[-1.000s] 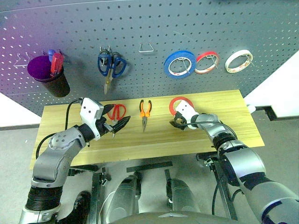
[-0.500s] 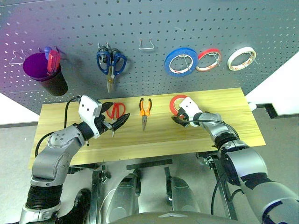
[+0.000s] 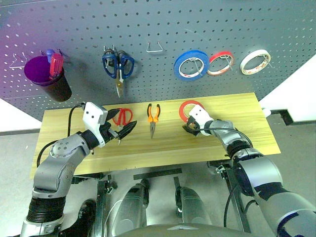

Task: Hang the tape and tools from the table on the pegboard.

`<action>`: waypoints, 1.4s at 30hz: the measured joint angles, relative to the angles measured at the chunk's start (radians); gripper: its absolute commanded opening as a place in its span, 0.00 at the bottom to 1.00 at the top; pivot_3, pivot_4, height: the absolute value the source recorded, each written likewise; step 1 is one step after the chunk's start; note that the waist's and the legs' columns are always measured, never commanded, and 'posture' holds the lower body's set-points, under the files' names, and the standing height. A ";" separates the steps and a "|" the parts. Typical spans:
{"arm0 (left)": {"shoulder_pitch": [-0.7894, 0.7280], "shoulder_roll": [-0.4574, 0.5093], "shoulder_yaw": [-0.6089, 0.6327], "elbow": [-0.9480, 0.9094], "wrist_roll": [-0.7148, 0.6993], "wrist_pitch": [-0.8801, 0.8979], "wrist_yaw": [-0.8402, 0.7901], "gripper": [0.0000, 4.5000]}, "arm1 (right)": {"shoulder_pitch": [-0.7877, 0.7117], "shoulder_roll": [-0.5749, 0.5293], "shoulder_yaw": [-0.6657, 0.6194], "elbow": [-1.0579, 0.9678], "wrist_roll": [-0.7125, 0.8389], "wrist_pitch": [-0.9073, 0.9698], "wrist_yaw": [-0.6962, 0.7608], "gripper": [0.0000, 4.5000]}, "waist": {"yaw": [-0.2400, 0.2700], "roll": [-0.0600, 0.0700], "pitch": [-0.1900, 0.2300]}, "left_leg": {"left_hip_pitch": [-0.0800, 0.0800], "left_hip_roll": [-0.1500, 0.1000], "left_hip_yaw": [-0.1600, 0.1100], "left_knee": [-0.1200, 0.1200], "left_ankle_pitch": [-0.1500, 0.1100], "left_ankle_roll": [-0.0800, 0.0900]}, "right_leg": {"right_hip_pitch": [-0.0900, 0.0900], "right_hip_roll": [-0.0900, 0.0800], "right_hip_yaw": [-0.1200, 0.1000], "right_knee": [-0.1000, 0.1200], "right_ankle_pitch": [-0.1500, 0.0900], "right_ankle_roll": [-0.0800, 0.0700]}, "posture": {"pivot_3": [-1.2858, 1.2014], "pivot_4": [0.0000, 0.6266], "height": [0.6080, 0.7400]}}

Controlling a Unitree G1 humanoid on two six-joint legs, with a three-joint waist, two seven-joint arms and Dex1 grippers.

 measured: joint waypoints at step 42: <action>-0.028 -0.019 0.003 -0.017 -0.115 0.027 -0.059 1.00 | 0.020 -0.014 -0.067 -0.036 0.078 -0.005 0.051 0.15 | -0.004 0.000 0.000 | 0.000 0.000 0.001 0.000 0.001 -0.001 | 0.000 0.001 -0.001 0.000 0.000 0.000 | 0.53 0.43 1.00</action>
